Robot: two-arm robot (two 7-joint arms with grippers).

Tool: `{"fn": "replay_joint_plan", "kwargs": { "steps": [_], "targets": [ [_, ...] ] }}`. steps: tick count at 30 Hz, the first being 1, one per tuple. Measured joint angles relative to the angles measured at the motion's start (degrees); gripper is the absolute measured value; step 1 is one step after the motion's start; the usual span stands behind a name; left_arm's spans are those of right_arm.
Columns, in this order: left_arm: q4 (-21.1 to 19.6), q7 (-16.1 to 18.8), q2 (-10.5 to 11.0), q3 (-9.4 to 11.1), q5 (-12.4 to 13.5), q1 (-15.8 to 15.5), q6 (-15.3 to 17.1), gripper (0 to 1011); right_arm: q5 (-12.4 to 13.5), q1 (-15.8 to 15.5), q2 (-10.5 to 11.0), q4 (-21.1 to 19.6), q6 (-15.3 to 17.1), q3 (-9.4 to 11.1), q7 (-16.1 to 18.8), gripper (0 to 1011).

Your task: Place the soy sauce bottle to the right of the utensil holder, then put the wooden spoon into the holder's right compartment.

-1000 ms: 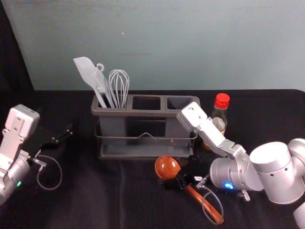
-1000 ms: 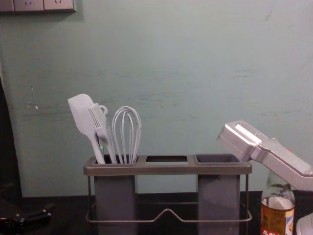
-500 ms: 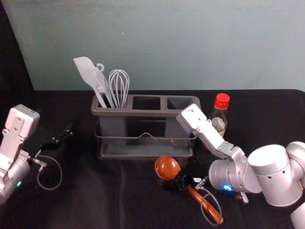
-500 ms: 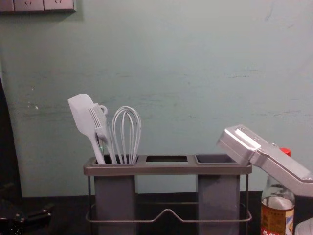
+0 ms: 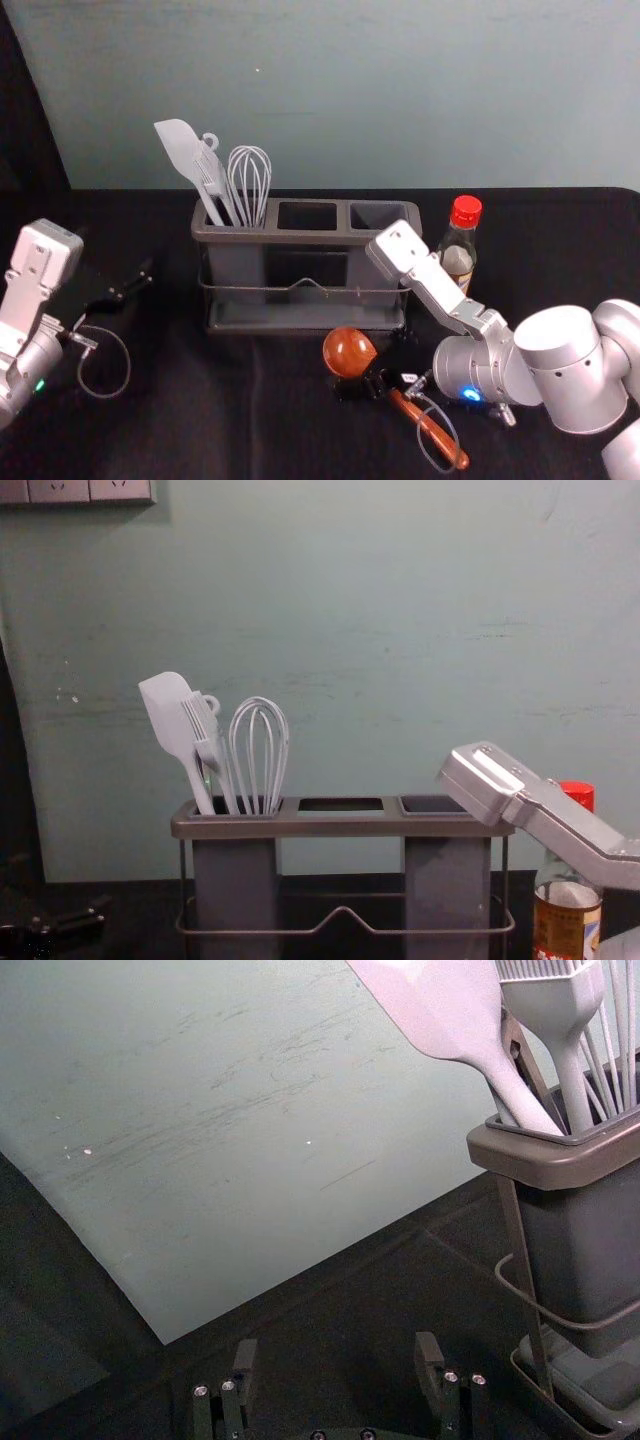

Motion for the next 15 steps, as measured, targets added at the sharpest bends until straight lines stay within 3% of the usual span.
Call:
{"fn": "replay_joint_plan", "kwargs": {
  "steps": [15],
  "targets": [
    [0.0,0.0,0.0,0.0,0.0,0.0,0.0,1011,-1.6,0.43,-0.89,0.74,-1.32,-0.91,1.05,1004]
  ]
}}
